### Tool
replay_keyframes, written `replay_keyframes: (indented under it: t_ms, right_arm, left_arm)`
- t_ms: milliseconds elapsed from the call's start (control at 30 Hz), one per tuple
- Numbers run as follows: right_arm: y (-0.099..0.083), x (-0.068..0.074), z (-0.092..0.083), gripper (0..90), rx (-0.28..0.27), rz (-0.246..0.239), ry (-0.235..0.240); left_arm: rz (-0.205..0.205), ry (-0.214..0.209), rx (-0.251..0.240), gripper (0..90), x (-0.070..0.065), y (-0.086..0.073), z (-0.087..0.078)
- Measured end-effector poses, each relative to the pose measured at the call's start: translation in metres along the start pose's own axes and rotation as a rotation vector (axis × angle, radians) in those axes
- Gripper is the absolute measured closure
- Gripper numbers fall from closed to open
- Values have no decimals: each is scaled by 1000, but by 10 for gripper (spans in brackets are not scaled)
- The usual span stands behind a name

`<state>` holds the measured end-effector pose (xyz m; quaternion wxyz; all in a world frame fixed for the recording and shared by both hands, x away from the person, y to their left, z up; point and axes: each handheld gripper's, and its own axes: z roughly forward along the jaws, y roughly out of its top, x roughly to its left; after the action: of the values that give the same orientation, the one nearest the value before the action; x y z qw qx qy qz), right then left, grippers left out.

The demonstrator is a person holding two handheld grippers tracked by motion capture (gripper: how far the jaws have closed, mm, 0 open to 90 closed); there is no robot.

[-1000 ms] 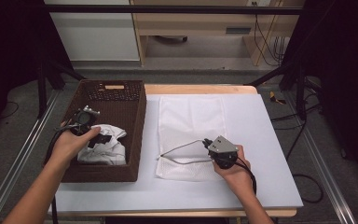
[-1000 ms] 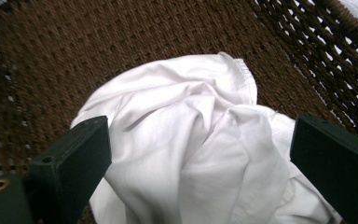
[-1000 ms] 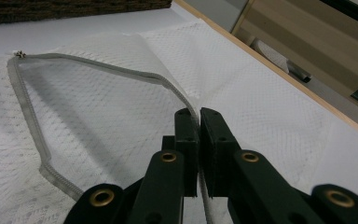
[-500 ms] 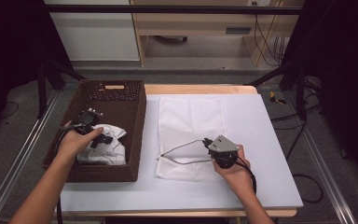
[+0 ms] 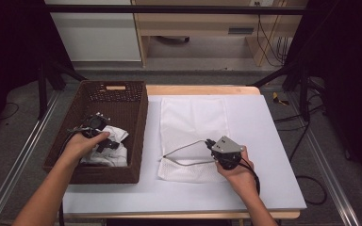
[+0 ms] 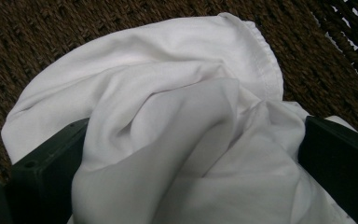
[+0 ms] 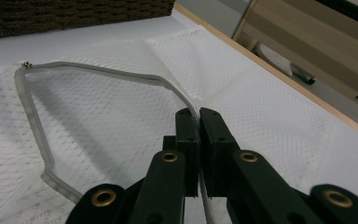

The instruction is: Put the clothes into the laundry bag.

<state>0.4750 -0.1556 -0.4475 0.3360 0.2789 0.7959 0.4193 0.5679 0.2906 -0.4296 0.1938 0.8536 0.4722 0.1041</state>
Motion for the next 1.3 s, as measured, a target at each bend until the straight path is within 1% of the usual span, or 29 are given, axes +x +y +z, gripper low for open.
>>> replay_keyframes:
  t_ms: [133, 233, 267, 333, 367, 600, 767, 833, 933, 1000, 1100, 1167, 1267, 1300]
  right_arm:
    - [0, 1, 0, 872, -1, 3, 1]
    - [0, 0, 0, 872, 0, 5, -1]
    - [0, 0, 0, 872, 0, 6, 0]
    - [0, 1, 0, 872, 0, 6, 3]
    - [1, 1, 0, 872, -1, 7, 3]
    - [1, 1, 0, 871, 1, 6, 6]
    - [1, 1, 1, 871, 0, 7, 7]
    - [1, 1, 1, 871, -1, 24, 17]
    - [1, 0, 1, 871, -4, 30, 18]
    - [1, 1, 1, 871, -4, 25, 17]
    - [1, 1, 0, 871, -5, 22, 16]
    - [1, 1, 0, 871, -3, 23, 16]
    - [1, 1, 1, 871, -1, 23, 16]
    - [1, 1, 1, 871, 0, 23, 18]
  left_arm:
    - [0, -3, 5, 0, 0, 0, 1]
    - [9, -24, 18, 0, -2, 0, 2]
    - [18, -30, 23, 0, -4, 0, 3]
    - [38, -22, 28, 0, -7, 0, 4]
    - [41, -20, 29, 0, -7, 0, 5]
    - [37, -16, 29, 0, -7, -1, 8]
    - [36, -3, 41, 0, -9, 0, 10]
    - [33, 7, 42, 0, -10, 0, 11]
    - [29, 19, 55, 0, -13, 0, 13]
    - [36, 29, 58, 0, -13, 1, 14]
    - [39, 22, 60, 0, -12, 0, 14]
    - [40, 31, 64, 23, -13, 0, 14]
    - [38, 45, 72, 109, -12, 0, 13]
    - [45, 47, 79, 136, -11, 0, 12]
